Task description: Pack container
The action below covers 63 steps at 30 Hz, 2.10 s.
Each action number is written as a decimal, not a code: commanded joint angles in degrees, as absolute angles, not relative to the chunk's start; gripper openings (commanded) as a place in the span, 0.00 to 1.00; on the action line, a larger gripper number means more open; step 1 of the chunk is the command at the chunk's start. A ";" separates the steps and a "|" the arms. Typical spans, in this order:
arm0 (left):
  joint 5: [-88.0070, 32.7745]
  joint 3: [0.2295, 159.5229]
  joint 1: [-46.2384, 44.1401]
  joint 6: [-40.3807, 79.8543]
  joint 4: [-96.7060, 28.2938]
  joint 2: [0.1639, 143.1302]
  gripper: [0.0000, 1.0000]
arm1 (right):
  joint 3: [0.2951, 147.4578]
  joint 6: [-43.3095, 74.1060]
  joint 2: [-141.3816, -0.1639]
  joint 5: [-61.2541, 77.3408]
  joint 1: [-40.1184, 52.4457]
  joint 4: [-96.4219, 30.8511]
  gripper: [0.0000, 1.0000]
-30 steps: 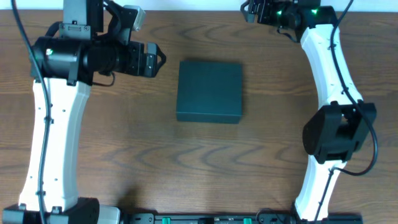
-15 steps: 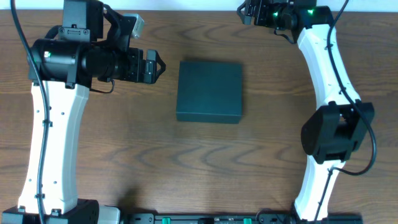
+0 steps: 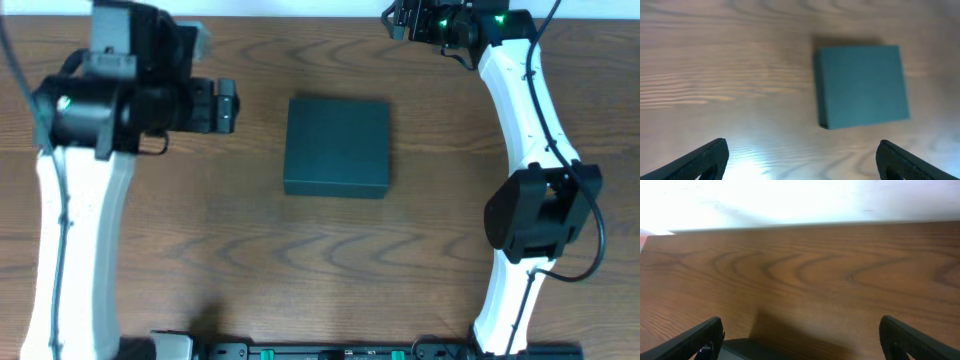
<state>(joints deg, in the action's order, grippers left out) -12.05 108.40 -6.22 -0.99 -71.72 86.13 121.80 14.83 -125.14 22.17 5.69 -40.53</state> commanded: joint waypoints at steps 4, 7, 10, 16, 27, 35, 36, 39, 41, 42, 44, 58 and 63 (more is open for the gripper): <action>1.21 108.38 -6.02 1.48 -72.71 70.76 0.95 | 122.08 14.09 -125.19 21.82 6.37 -40.56 0.99; 3.66 105.71 -6.02 1.50 -73.93 63.44 0.95 | 122.08 14.09 -125.16 21.82 6.37 -40.56 0.99; 5.15 99.57 -6.02 1.98 -73.65 54.74 0.95 | 122.08 14.09 -125.16 21.82 6.37 -40.56 0.99; 5.08 78.41 -6.02 3.79 -67.37 35.33 0.95 | 122.08 14.09 -125.16 21.82 6.37 -40.56 0.99; 3.18 41.39 -6.04 6.44 -48.05 8.88 0.95 | 122.08 14.09 -125.19 21.82 6.37 -40.56 0.99; 2.39 23.88 -6.02 6.42 -39.27 0.27 0.95 | 122.08 14.09 -125.16 21.82 6.37 -40.56 0.99; 2.37 22.79 -6.04 6.42 -38.22 0.23 0.95 | 122.08 14.09 -125.16 21.82 6.37 -40.56 0.99; 2.15 20.10 -6.04 6.42 -36.62 0.23 0.95 | 122.08 14.09 -125.19 21.82 6.37 -40.56 0.99; 2.02 18.04 -6.02 6.42 -35.86 0.23 0.95 | 122.08 14.09 -125.16 21.82 6.37 -40.56 0.99; 1.91 17.04 -6.02 6.42 -35.46 0.23 0.95 | 122.08 14.09 -125.19 21.82 6.37 -40.53 0.99; 1.91 15.73 -6.02 6.42 -35.07 0.21 0.95 | 122.08 14.09 -125.19 21.82 6.37 -40.56 0.99; 2.09 7.81 -5.34 4.10 -28.01 0.21 0.95 | 122.08 14.09 -125.19 21.82 6.37 -40.56 0.99; 2.02 7.84 -5.28 3.66 -28.01 0.23 0.95 | 122.08 14.09 -125.19 21.82 6.37 -40.56 0.99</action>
